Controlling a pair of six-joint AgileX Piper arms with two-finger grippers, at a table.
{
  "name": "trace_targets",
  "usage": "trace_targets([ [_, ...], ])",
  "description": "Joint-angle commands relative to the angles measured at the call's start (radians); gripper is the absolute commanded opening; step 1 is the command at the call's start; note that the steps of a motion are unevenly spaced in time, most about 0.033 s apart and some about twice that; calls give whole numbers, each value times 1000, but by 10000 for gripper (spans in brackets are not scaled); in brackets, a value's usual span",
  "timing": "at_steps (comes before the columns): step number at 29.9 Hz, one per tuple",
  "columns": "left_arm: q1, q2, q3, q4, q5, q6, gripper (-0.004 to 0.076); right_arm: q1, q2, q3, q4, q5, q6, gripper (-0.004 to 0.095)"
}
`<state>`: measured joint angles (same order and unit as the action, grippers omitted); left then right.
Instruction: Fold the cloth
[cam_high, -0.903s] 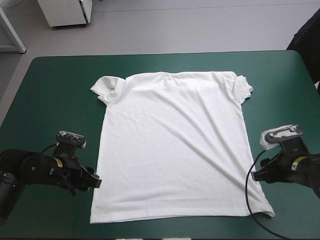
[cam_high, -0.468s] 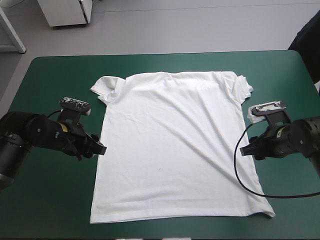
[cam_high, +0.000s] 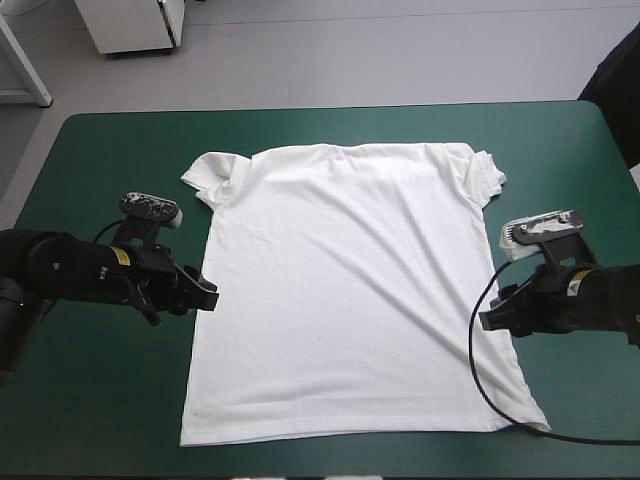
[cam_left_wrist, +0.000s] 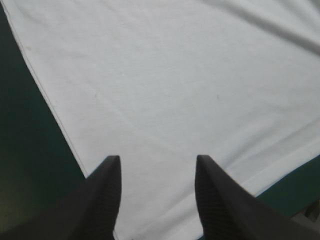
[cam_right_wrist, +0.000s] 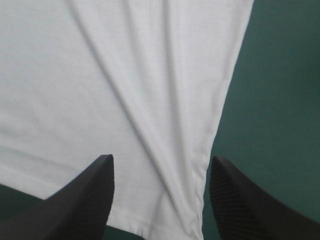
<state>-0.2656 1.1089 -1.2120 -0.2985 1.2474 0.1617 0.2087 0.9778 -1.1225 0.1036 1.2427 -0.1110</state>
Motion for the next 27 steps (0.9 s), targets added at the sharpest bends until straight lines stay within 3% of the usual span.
trace_targets([
  [1,-1,-37,-29,-25,40,4,335,20,-29,8,-13,7,13,531],
  [9,-1,-111,167,-25,40,7,337,20,-40,127,-70,7,49,543],
  [13,-1,-136,267,-46,40,21,393,20,-40,213,-70,7,54,543],
  [22,-1,-137,276,-99,40,32,422,20,-40,412,-77,7,52,543],
  [27,-1,-137,276,-104,40,37,422,20,-40,462,-134,7,52,543],
])
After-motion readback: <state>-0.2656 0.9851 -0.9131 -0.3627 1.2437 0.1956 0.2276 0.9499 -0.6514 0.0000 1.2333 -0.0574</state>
